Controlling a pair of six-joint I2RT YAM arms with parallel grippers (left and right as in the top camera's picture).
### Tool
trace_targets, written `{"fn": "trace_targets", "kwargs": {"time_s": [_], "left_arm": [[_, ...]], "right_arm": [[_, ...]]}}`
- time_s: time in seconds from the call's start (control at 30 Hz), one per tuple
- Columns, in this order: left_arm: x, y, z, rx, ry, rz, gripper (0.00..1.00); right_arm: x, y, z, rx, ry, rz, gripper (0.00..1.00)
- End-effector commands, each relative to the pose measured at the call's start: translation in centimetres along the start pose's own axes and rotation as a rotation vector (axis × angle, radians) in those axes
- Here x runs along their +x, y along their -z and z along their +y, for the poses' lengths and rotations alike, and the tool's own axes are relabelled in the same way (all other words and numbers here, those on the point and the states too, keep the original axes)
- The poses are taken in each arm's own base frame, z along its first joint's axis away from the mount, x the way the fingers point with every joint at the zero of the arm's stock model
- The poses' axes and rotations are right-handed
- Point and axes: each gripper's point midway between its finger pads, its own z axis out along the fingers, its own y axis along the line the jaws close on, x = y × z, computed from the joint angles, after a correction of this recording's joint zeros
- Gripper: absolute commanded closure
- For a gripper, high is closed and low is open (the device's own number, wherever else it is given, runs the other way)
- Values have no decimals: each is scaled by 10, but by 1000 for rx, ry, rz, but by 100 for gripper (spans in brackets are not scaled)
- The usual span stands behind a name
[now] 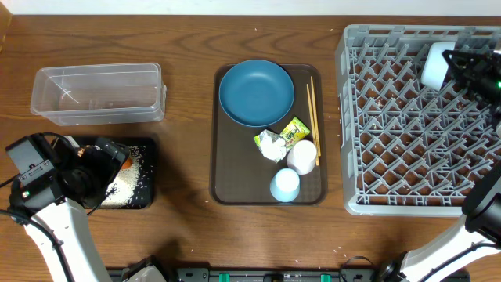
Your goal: Sort waste into correct bins and load items into the dishwasher rack
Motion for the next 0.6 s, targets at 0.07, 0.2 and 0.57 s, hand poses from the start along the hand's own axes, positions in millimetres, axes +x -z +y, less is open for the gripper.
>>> {"fn": "trace_targets", "kwargs": {"time_s": [0.07,0.2,0.57], "left_arm": [[0,0,0,6,-17,3,2],[0,0,0,6,-17,3,2],[0,0,0,6,-17,3,2]], "right_arm": [[6,-7,5,-48,-48,37,99],[11,-10,3,-40,-48,48,99],[22,-25,0,-10,-46,67,99]]}}
